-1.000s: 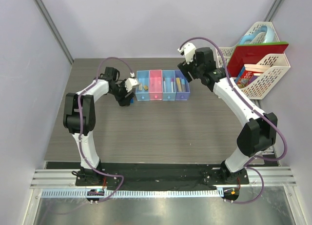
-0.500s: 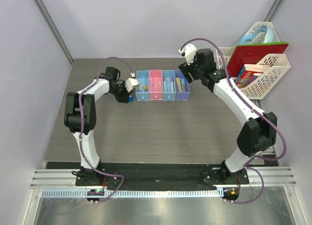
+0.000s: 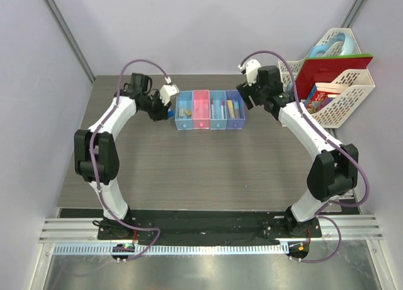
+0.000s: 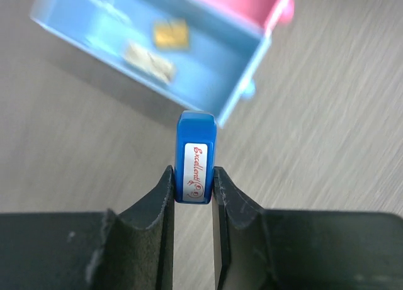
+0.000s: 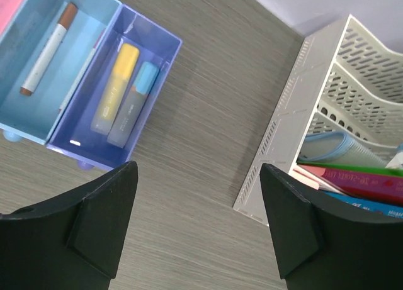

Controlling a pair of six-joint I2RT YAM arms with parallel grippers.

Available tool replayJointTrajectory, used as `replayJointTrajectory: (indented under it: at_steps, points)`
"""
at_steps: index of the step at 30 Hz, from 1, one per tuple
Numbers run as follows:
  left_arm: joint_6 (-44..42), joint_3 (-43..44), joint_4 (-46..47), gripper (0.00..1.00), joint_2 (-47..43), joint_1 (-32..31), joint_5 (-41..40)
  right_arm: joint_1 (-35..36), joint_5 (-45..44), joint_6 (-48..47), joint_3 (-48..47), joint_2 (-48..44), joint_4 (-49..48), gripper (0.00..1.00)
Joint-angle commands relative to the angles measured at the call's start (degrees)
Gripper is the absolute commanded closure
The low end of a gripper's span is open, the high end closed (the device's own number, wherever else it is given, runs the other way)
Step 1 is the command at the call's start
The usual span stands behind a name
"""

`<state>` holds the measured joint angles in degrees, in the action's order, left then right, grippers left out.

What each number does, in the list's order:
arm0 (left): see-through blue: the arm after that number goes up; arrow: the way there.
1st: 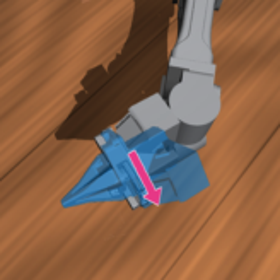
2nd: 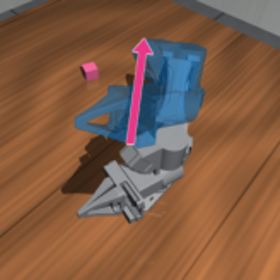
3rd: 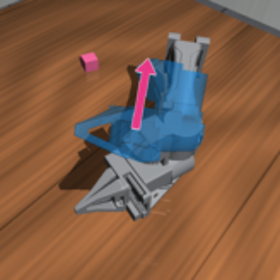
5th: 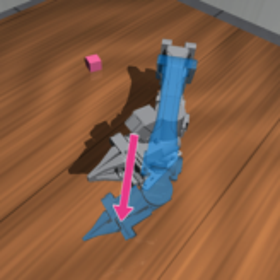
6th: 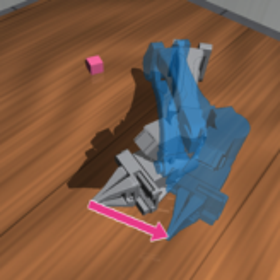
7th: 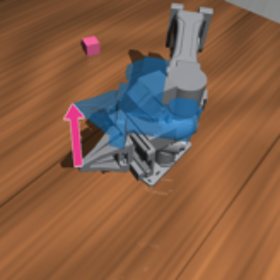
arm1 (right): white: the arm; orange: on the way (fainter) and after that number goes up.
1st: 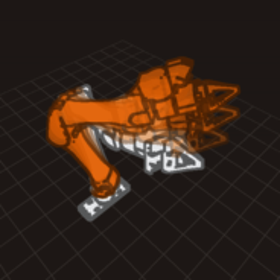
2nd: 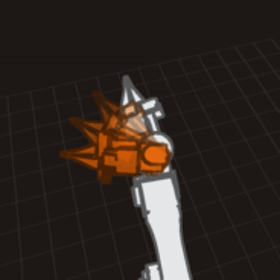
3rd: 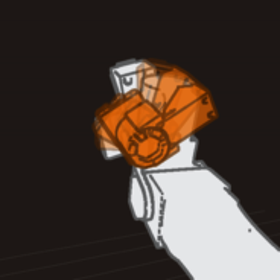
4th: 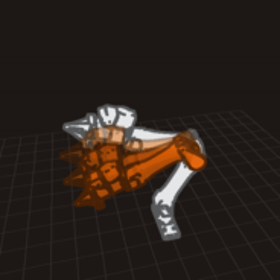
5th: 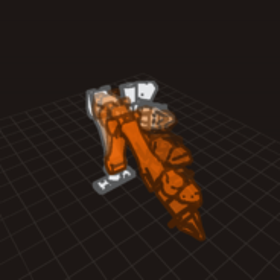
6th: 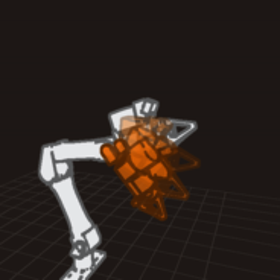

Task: Sort the stationery into containers
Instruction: Pick up the stationery from the center of the board, then place the stationery in the storage box.

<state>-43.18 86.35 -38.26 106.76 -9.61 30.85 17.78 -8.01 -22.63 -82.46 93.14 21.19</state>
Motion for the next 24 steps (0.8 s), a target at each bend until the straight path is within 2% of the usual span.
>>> replayJointTrajectory:
  at_steps: [1,8,12,16,19,24]
  points:
    - [14.0,5.2,6.2,1.0,-4.6,-3.2,0.7,-1.5,-0.9,2.2,1.9,-3.8,-1.8,0.15]
    - [29.1,11.0,18.8,1.0,-0.4,-10.0,-6.7,-4.9,1.6,3.6,4.4,-4.7,-1.8,0.04]
    - [34.5,18.3,19.3,1.0,6.2,-13.7,-9.5,-7.8,3.2,4.3,6.3,-5.4,-1.9,0.0]
    - [36.2,23.9,18.1,1.0,12.7,-16.5,-14.8,-9.6,4.8,5.0,8.5,-6.2,-2.6,0.0]
    - [34.6,24.9,17.5,1.0,15.9,-18.4,-20.5,-10.7,5.7,5.3,10.5,-7.3,-3.3,0.0]
    - [32.9,25.3,15.9,1.0,18.4,-18.8,-23.1,-11.5,6.4,5.1,12.3,-8.3,-4.5,0.0]
